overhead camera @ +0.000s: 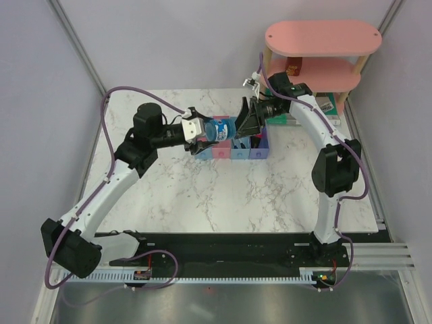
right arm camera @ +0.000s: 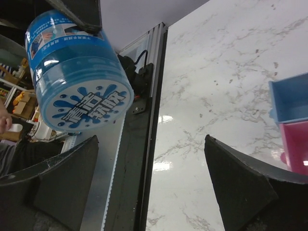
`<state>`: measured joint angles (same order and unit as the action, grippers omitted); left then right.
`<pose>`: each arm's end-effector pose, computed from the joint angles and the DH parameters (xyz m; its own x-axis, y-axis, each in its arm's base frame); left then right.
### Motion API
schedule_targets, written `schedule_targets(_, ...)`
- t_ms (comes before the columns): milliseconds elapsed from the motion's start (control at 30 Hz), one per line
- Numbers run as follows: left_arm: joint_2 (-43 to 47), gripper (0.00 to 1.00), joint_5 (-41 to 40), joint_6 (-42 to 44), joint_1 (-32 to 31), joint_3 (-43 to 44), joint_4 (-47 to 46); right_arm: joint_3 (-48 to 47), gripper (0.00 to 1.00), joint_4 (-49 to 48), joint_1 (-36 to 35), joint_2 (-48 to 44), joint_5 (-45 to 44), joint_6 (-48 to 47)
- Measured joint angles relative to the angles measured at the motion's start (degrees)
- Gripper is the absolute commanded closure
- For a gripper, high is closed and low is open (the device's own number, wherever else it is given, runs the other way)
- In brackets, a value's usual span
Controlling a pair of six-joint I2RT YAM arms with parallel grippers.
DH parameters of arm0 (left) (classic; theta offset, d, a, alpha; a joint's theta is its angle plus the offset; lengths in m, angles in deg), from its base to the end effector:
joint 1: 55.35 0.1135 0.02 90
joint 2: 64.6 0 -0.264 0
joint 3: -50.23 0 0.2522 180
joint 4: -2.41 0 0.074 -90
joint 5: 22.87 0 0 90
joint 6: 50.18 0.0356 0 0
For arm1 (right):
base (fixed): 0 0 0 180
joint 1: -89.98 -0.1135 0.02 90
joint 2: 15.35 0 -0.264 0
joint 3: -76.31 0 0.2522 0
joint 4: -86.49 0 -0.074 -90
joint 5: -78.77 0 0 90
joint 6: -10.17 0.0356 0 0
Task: Sort the stationery into containers
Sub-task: Pick up the stationery from the center of the board.
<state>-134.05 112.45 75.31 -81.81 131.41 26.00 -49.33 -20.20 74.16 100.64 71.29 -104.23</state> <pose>0.2315 -0.1435 0.3916 0.3938 0.2600 -0.8817 0.8691 0.2069 0.4492 0.3937 0.1482 0.3226 -0.5957 -0.2247 -0.7711 -0.7740 -0.0961 0.6259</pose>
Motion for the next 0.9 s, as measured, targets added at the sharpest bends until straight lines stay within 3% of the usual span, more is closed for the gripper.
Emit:
schedule_targets(267, -1.77, 0.98, -0.15, -0.13, -0.15, -3.96, -11.63, 3.54, 0.02, 2.12, -1.79, -2.43, 0.35, -1.03)
schedule_targets(900, -2.27, 0.98, 0.0, -2.75, -0.81, -6.88, -20.28, 2.95, 0.02, -4.83, -1.57, -8.57, 1.18, 7.17)
